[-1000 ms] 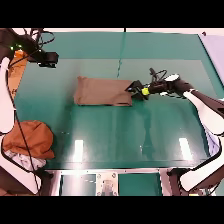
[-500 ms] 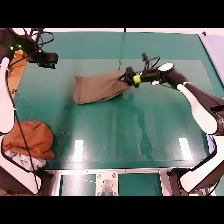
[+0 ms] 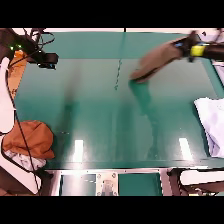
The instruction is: Fold the shirts.
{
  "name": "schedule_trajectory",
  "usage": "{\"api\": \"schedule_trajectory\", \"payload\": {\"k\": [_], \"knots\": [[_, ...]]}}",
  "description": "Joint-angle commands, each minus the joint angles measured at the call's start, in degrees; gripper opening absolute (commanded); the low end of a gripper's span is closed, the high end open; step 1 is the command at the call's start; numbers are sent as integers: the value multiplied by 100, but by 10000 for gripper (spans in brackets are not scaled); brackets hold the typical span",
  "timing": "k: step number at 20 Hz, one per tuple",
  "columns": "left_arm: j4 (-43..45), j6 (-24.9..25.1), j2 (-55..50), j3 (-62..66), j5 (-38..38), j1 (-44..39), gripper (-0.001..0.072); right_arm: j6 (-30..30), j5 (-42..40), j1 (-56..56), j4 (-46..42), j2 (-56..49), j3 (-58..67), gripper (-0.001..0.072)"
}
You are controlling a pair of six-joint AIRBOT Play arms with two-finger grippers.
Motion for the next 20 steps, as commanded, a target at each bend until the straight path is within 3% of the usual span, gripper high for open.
{"api": "schedule_trajectory", "payload": {"k": [1, 12, 17, 20], "knots": [[2, 15, 4, 4, 0, 2, 22, 122, 232, -1290, -33, 448, 22, 17], [0, 13, 4, 4, 9, 2, 22, 166, 1008, -3853, -970, 581, 22, 16], [-2, -28, 4, 4, 9, 2, 23, 472, 1143, -4159, -1613, 763, 20, 16], [-20, -28, 4, 4, -2, 2, 23, 1182, 1346, -4186, -2728, 942, 9, 16]]}}
